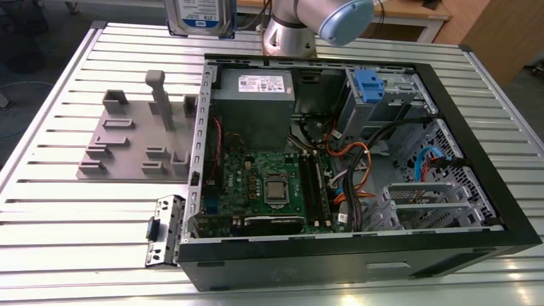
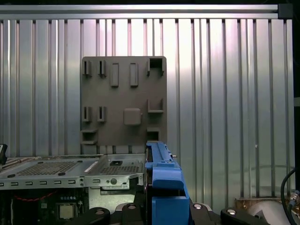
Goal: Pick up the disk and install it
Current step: 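Pick up the disk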
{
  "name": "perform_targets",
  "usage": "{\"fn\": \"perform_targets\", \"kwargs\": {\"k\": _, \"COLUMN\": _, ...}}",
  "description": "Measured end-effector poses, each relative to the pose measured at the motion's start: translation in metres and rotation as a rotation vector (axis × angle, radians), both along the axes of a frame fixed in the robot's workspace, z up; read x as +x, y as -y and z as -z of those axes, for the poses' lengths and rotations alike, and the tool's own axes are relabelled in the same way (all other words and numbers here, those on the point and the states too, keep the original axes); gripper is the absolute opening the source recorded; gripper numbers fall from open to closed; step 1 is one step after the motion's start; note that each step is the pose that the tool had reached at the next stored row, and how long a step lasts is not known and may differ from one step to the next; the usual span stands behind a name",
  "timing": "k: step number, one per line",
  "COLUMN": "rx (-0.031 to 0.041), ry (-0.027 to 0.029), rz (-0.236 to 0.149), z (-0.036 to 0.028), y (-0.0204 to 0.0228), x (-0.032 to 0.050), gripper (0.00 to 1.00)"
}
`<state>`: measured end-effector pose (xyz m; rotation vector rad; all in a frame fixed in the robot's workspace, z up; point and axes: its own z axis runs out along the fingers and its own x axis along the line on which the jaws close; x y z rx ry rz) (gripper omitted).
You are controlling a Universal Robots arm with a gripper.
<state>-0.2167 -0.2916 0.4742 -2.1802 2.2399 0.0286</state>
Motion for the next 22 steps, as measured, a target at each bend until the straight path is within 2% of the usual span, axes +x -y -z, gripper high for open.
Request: {"fn": "perform_targets", "kwargs": {"k": 22, "rx": 0.0, "ry": -0.0001, "rz": 0.0, "z": 0.0008, "y": 0.002, "x": 0.0444, "gripper": 0.36}}
